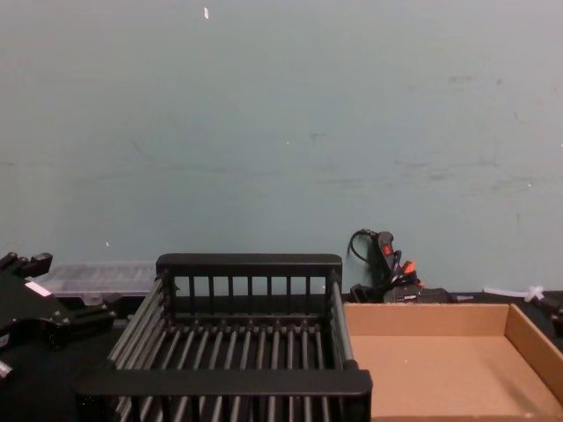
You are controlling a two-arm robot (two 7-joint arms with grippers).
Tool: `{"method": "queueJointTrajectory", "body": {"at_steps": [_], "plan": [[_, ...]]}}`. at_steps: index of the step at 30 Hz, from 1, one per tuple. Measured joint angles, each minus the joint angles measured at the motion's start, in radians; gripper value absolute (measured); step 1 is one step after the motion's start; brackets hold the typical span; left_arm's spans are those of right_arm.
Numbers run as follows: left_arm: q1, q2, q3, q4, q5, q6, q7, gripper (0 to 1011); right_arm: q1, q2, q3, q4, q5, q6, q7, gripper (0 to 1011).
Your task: Pick up the white tape and place it into the black box , Pick up the silver tape and place it into the brown box.
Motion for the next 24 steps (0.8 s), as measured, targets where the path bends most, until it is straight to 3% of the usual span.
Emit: {"method": "queueJointTrajectory", "body": {"at_steps": [24], "plan": [[0.0,0.0,0.0,0.0,0.0,0.0,0.0,1001,0.0,0.0,0.0,0.0,0.0,0.0,0.0,1002]]}}
